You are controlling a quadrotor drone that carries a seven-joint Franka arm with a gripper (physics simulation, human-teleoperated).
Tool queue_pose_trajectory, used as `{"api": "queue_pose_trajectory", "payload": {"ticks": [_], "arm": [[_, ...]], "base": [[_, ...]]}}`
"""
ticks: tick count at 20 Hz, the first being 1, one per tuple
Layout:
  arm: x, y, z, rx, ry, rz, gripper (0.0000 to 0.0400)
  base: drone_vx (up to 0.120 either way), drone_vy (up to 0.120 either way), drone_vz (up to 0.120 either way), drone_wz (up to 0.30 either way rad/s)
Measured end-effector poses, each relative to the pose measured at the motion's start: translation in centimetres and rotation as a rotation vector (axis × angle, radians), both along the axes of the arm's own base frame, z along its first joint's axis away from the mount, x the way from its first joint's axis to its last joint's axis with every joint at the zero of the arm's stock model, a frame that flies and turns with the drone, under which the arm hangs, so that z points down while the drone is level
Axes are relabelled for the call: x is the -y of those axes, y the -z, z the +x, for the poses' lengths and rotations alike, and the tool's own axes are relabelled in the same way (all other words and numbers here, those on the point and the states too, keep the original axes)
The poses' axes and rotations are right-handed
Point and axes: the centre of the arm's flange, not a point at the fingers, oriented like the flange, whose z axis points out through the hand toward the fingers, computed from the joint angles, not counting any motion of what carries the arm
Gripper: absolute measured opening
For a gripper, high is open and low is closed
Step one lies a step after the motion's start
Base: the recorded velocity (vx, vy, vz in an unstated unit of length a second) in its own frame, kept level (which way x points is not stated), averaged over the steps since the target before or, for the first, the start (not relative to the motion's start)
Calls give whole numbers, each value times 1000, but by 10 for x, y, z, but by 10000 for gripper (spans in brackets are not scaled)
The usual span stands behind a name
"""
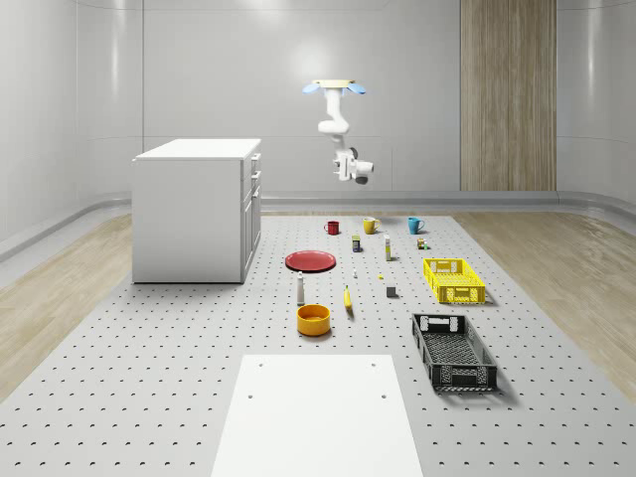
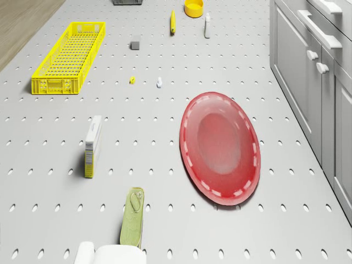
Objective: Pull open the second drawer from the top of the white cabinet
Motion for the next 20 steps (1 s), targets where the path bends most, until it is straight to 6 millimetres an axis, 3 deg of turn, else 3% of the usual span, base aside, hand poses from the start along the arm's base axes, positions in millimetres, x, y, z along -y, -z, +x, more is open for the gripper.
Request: {"api": "queue_pose_trajectory", "payload": {"ticks": [20], "arm": [[0, 3, 0, -1, 0, 29, 300]], "base": [[120, -4, 0, 0]]}}
